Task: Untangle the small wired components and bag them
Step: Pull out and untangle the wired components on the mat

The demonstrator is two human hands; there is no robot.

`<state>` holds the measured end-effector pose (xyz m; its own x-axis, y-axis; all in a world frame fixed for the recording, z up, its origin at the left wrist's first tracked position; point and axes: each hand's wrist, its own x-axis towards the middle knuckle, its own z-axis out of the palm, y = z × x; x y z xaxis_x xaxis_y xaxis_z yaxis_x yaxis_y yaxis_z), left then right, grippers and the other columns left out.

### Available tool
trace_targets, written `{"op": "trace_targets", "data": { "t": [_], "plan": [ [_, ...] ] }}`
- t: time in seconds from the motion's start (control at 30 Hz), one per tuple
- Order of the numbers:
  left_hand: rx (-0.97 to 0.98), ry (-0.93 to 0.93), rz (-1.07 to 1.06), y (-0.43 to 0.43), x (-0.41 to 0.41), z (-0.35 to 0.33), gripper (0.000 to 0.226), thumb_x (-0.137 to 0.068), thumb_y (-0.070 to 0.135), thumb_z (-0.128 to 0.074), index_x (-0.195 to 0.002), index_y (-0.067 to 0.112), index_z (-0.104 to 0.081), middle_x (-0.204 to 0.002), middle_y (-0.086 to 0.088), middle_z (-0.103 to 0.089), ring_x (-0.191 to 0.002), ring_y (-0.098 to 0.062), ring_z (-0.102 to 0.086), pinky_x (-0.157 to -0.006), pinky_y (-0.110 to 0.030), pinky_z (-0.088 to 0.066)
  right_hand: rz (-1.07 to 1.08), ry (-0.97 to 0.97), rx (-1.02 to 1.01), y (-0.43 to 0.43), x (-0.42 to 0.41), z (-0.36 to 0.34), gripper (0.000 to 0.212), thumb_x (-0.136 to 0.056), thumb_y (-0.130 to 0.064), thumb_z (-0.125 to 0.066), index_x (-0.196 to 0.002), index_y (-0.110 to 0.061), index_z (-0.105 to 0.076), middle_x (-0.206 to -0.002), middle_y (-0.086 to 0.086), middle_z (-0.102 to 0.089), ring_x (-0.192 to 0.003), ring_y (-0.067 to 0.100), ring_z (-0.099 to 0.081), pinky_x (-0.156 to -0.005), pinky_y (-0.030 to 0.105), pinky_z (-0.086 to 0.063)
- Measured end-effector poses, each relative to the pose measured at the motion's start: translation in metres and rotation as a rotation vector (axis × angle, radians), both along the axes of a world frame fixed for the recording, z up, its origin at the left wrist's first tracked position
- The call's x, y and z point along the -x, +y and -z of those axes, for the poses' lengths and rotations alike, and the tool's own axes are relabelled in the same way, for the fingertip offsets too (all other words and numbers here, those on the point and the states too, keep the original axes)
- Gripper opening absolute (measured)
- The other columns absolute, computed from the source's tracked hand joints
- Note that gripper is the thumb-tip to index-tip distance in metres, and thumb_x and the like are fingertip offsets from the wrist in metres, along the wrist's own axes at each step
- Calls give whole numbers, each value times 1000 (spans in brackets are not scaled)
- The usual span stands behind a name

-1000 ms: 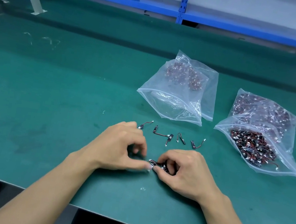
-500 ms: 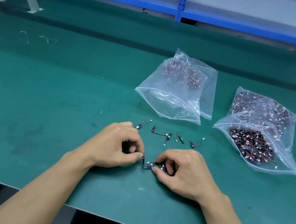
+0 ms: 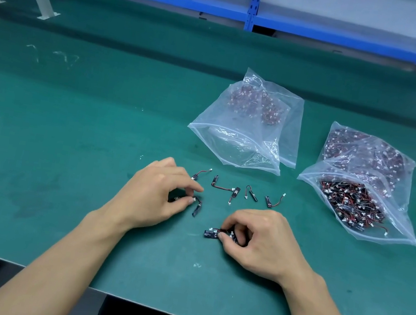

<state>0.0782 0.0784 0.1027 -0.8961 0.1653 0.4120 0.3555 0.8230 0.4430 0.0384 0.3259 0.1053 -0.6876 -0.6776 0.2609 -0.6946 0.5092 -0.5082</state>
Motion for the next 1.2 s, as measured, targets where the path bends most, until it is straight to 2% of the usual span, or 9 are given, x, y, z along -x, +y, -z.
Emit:
{"op": "trace_targets", "data": {
  "t": [0.07, 0.17, 0.3, 0.5, 0.7, 0.93, 1.03, 1.2],
  "plan": [
    [-19, 34, -4, 1, -1, -1, 20, -83, 14, -75, -100, 25, -77, -85, 18, -68, -81, -16, -52, -76, -34, -49, 3, -2, 0, 0, 0, 0, 8, -78, -33, -73, -77, -27, -69, -52, -16, -47, -54, 4, -46, -57, 34, -50],
    [-30, 42, 86, 9, -3, -4, 8, -83, 28, -73, -91, 27, -76, -79, 17, -63, -78, -15, -49, -74, -37, -47, 7, -3, 0, 1, 0, 0, 8, -78, -33, -73, -77, -27, -69, -53, -16, -47, -53, 4, -45, -56, 34, -50],
    [27, -24, 241, 21, -5, -5, 15, -80, 47, -79, -80, 33, -75, -70, 17, -55, -74, -9, -43, -67, -36, -43, 4, -8, -5, 0, 0, -1, 9, -78, -35, -71, -76, -27, -69, -53, -16, -46, -54, 5, -46, -55, 35, -49],
    [62, -57, 241, 24, -5, -4, 14, -79, 43, -80, -73, 33, -72, -65, 16, -51, -71, -3, -39, -66, -28, -38, 24, -13, -14, 5, 3, -1, 8, -78, -33, -71, -75, -27, -69, -52, -15, -47, -54, 2, -47, -57, 34, -50],
    [37, -48, 203, 23, -6, -3, 17, -77, 34, -79, -67, 31, -66, -63, 15, -50, -68, -5, -38, -64, -31, -40, 62, -20, -31, 15, 8, -3, 7, -77, -29, -71, -72, -27, -67, -51, -15, -47, -55, 5, -50, -58, 32, -49],
    [16, -59, 264, 35, -4, -6, 14, -80, 45, -79, -80, 32, -73, -69, 18, -50, -73, -4, -39, -70, -32, -43, 78, -21, -28, 17, 9, -2, 10, -77, -28, -76, -72, -26, -68, -51, -15, -48, -55, 4, -50, -57, 26, -45],
    [60, -63, 331, 44, -6, -6, 8, -83, 40, -78, -82, 32, -76, -69, 15, -56, -73, -7, -41, -68, -34, -44, 65, -50, -30, 20, 10, -3, 7, -77, -31, -75, -74, -27, -69, -52, -15, -51, -56, 4, -52, -58, 26, -46],
    [77, -49, 286, 42, -6, -5, 6, -82, 30, -77, -77, 30, -75, -65, 14, -56, -70, -8, -40, -67, -33, -44, 38, -82, -41, 27, 11, -5, 7, -75, -28, -74, -81, -29, -72, -57, -15, -55, -57, 2, -51, -59, 25, -44]
  ]
}}
